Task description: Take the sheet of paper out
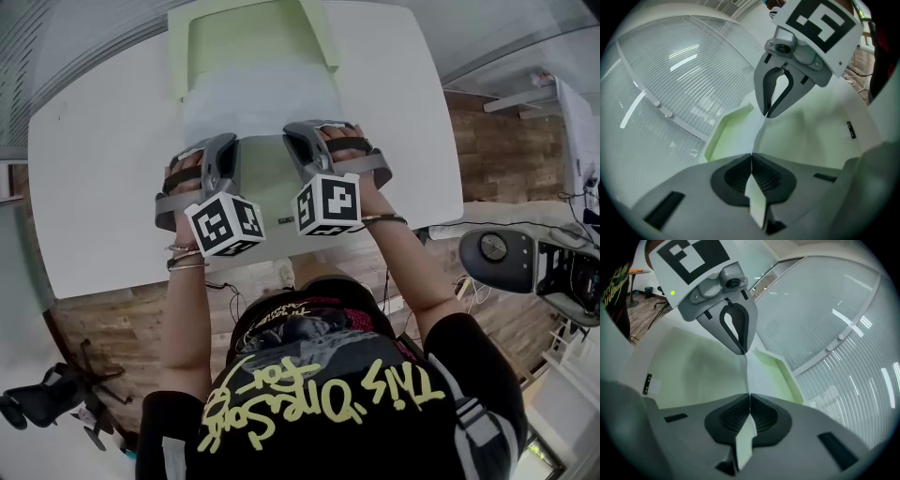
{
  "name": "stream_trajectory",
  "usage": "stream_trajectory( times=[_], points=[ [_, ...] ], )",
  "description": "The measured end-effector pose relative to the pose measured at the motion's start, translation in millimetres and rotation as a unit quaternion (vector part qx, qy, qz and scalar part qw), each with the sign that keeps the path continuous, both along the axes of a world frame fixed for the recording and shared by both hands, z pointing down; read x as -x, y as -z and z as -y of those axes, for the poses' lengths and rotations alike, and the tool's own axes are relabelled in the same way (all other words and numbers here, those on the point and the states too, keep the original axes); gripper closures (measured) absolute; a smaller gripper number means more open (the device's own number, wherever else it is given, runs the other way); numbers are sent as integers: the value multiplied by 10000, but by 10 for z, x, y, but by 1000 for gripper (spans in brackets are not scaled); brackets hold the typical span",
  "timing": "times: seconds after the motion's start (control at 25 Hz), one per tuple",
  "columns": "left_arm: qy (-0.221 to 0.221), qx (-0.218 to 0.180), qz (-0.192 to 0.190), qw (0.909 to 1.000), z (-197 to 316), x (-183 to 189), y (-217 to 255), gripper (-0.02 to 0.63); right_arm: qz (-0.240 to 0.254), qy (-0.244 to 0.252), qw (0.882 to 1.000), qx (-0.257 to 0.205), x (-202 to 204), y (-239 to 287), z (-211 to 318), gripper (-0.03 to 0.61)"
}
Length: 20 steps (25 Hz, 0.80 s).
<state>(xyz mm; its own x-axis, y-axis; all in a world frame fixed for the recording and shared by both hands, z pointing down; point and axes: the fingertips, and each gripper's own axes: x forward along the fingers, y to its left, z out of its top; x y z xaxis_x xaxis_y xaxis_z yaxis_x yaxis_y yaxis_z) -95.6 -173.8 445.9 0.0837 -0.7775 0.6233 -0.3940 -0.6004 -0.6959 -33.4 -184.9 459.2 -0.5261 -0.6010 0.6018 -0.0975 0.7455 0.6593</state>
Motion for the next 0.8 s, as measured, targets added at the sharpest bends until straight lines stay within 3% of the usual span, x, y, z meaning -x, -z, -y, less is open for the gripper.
stream_trajectory(
  times=[0.8],
  points=[
    [-142,-77,-21,9999,-392,-56,29,606,-6,-137,9998,-111,-61,21,-406,569]
  ],
)
